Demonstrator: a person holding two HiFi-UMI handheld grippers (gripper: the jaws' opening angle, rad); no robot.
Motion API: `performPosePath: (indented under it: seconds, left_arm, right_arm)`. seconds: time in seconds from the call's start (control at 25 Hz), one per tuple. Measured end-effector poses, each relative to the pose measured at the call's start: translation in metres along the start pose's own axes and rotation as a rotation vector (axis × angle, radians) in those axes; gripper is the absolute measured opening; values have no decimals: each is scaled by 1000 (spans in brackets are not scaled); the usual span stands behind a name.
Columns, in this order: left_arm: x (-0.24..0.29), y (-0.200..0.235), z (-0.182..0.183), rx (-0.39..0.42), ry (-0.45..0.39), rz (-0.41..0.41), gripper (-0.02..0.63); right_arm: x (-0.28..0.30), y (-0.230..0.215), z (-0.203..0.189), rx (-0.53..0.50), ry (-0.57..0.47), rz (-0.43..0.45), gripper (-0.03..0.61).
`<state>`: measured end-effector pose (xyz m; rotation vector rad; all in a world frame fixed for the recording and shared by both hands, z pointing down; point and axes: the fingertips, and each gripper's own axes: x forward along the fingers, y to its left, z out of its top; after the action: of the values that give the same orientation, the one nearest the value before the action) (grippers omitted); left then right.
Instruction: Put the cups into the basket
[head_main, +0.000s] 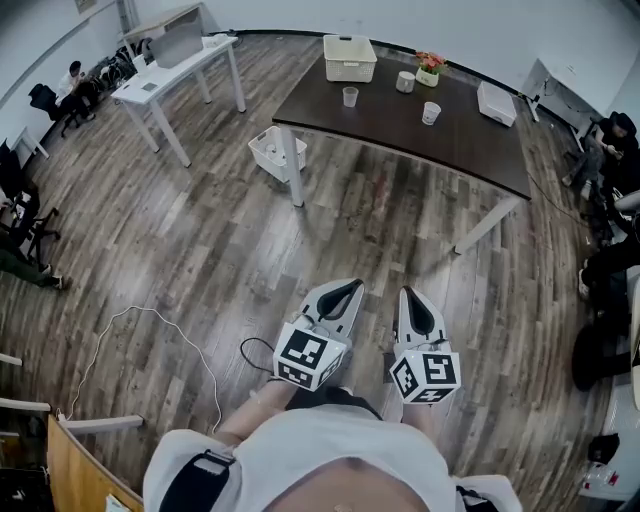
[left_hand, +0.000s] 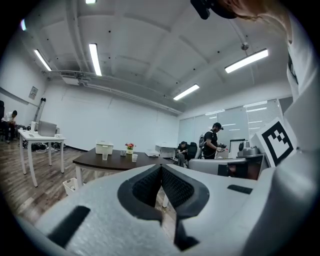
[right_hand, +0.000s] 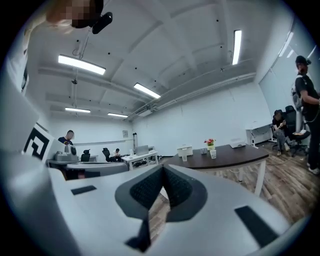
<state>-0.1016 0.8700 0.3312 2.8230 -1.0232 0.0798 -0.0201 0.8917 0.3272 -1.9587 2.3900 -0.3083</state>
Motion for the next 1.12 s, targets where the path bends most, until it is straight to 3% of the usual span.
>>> performPosePath:
  seconds: [0.36, 0.64, 0.92, 1.12]
  left_arm:
    - [16, 30, 4, -26, 4, 4, 11]
    - [38, 73, 8, -35, 9, 3, 11]
    - [74, 125, 21, -5, 1, -29, 11]
    - [96, 155, 29, 7, 7, -45, 11]
  right_arm:
    - [32, -6, 7, 10, -21, -22, 12]
    - [82, -3, 11, 11, -7, 12, 12]
    - [140, -12, 28, 9, -52, -31, 12]
    - [159, -29, 34, 66, -85, -77, 12]
